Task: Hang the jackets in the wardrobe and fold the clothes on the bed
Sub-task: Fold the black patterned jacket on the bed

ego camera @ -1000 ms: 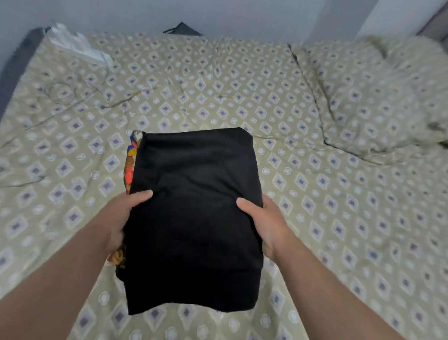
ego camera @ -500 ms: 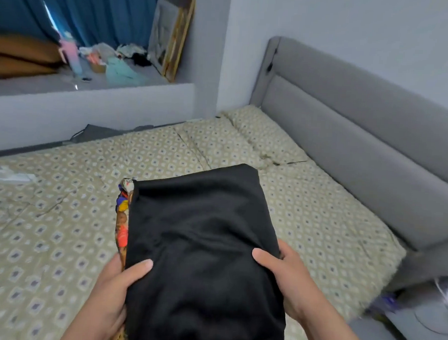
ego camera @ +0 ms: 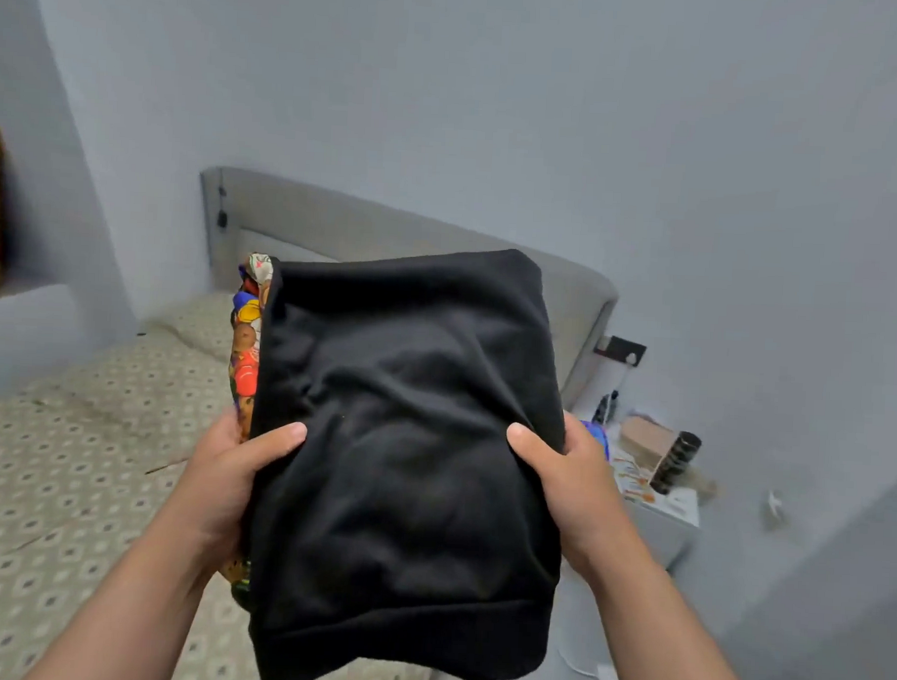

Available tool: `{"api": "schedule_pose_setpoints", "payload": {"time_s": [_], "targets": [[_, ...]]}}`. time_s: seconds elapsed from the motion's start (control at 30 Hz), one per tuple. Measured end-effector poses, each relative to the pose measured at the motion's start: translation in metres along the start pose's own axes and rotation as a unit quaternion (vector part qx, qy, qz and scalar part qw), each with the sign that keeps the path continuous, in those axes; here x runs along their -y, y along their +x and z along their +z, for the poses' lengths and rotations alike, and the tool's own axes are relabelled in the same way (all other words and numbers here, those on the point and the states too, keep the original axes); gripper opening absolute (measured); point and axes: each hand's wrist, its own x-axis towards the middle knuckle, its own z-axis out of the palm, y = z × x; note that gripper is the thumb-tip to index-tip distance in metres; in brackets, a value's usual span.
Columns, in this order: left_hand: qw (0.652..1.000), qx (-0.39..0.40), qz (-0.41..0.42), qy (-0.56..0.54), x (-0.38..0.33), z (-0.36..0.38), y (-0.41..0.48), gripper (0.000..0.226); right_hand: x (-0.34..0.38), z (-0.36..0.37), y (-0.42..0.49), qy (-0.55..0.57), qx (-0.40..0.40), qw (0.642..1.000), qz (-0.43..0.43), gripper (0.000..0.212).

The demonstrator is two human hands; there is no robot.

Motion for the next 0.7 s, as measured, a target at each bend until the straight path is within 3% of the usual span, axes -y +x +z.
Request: {"api": "schedule_pose_setpoints", "payload": {"time_s": [0.2, 0.4, 0.57, 0.63, 0.7], "targets": [[0.99, 0.139, -0.014, -0.001, 0.022, 0.145, -0.014, 0.046, 0.024, -0.146, -0.064, 0.001, -0.143, 0.99, -0.019, 0.018], [0.958, 0.282, -0.042, -0.016, 0.042, 0.297, -0.029, 0.028, 0.048, -0.265, -0.136, -0.015, -0.293, 0.954, -0.053, 0.02], [0.909, 0.41, -0.071, -0.023, 0.063, 0.41, -0.044, 0.04, 0.059, -0.333, -0.183, -0.018, -0.429, 0.9, -0.069, 0.025], [0.88, 0.467, -0.085, -0.025, 0.072, 0.446, -0.045, 0.035, 0.061, -0.354, -0.194, -0.024, -0.463, 0.883, -0.071, 0.02], [0.836, 0.538, -0.102, -0.038, 0.085, 0.484, -0.041, 0.046, 0.061, -0.374, -0.202, -0.038, -0.51, 0.857, -0.068, 0.017]]}}
